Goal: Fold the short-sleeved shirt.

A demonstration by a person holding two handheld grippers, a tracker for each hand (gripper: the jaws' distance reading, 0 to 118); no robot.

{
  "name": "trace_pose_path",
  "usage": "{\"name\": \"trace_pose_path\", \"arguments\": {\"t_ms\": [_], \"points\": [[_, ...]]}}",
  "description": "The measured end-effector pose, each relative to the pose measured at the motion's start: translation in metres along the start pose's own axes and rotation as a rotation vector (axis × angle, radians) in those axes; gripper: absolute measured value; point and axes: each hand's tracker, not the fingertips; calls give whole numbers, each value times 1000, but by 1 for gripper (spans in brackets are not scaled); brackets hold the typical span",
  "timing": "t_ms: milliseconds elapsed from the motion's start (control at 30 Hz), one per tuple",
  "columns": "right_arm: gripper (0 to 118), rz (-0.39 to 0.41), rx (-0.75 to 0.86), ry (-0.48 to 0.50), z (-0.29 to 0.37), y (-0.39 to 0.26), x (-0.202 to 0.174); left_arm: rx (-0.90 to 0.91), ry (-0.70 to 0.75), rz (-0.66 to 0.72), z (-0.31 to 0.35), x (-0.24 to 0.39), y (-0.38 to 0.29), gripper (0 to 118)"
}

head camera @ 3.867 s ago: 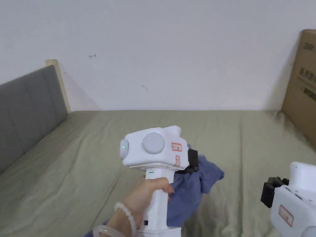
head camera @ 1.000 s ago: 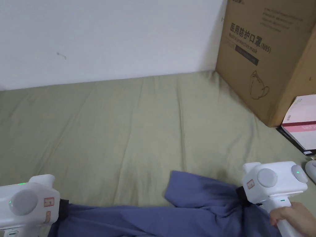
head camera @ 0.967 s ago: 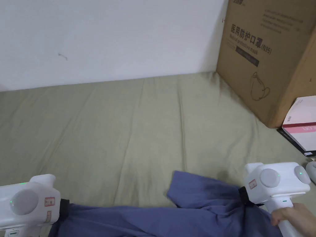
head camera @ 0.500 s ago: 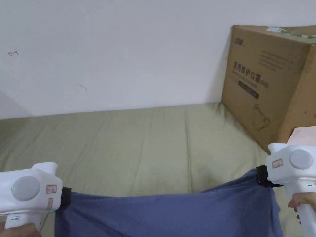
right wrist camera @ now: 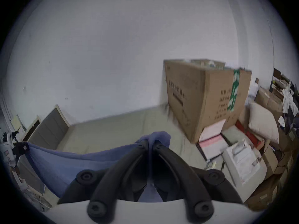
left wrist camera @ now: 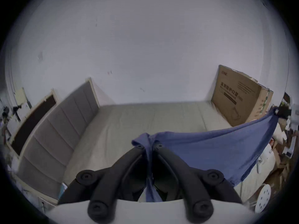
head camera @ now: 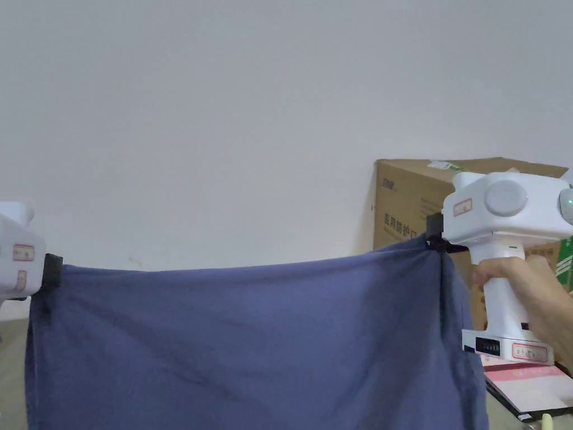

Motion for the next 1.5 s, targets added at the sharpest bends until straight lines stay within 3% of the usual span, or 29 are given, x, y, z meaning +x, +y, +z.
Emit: {"name": "trace_pose_path", "arguments": {"t_ms": [133, 500, 600, 767, 1033, 1333, 1500], "points": [[5, 25, 52, 9, 3, 53, -23, 44, 15, 28, 3, -11, 47, 5], [5, -2, 241, 48, -13, 206, -88, 289, 156, 108, -10, -45, 208, 5], [5, -1, 283, 61, -11, 231, -101, 359, 228, 70, -9, -47, 245, 5], [5, 19, 317, 57, -25, 246, -115, 409, 227, 102, -21, -54, 262, 5], [5, 48, 189, 55, -106, 184, -113, 362, 227, 89, -107, -56, 185, 5], [5, 11, -236, 10, -259, -25, -70, -61, 167, 97, -266, -30, -32, 5], [5, -4, -480, -32, -309, -149, -50, -275, 143, 117, -317, -13, -150, 5]]}}
